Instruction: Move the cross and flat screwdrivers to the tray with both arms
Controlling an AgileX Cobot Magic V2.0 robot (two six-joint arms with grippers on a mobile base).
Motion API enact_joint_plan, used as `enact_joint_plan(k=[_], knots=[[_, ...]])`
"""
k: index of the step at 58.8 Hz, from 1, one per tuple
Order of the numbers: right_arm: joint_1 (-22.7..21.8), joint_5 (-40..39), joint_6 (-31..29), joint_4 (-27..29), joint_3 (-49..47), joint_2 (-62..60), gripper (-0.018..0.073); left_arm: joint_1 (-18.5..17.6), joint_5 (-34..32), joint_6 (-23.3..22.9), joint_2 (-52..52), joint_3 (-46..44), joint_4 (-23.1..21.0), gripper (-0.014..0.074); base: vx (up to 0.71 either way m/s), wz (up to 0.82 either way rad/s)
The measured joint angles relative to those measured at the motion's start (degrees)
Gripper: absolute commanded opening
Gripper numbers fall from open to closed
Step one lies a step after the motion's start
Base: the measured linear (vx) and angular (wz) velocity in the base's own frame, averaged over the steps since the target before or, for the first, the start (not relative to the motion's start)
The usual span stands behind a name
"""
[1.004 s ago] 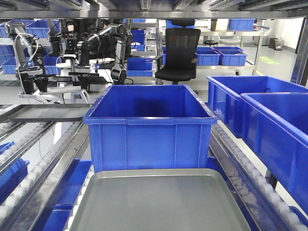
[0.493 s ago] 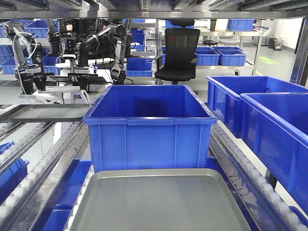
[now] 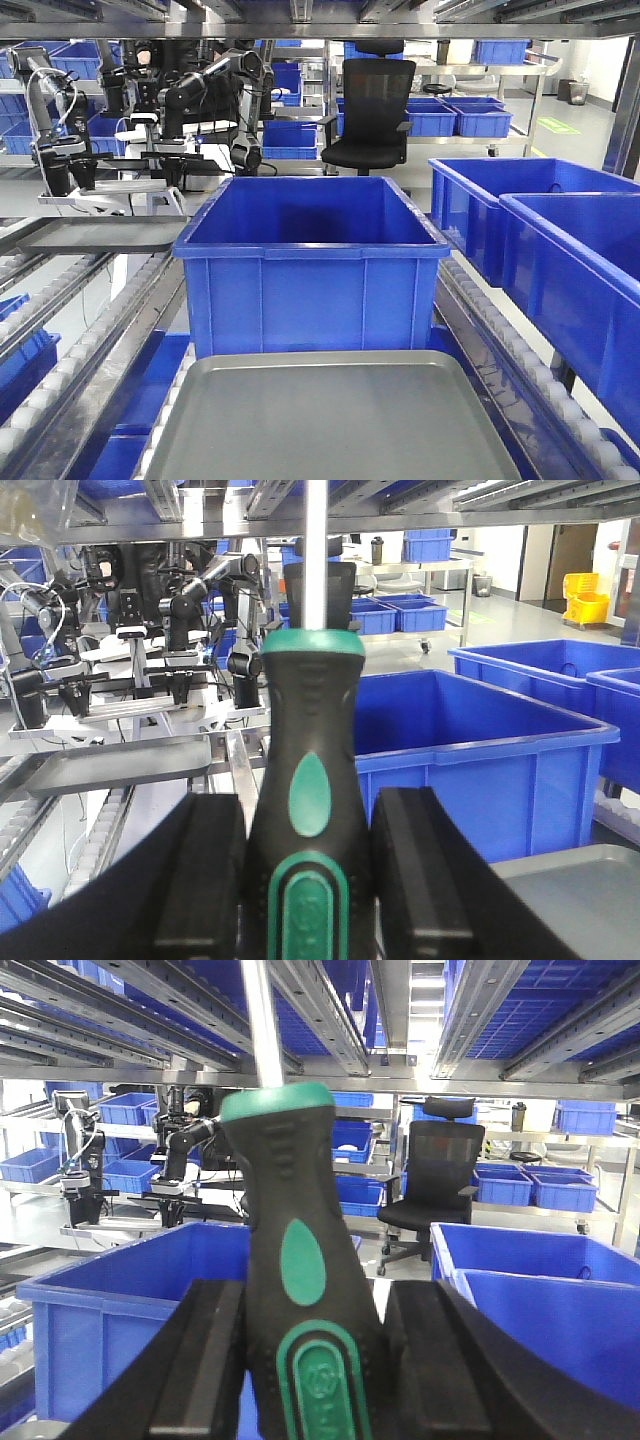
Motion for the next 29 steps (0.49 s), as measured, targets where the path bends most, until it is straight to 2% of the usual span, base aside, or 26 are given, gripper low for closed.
enact_joint_plan(k=[14, 29], knots=[[0.0, 1.6, 0.0, 0.6, 0.0, 0.0, -0.0008, 0.0, 1.0, -0.5, 0.0, 0.0, -0.4, 0.0003, 0.0, 0.0], [0.0, 16.6, 0.4, 0.8, 0.0, 0.4, -0.0008, 0.0, 8.5, -1.6, 0.0, 2.7, -0.7, 0.0003, 0.0, 0.0]])
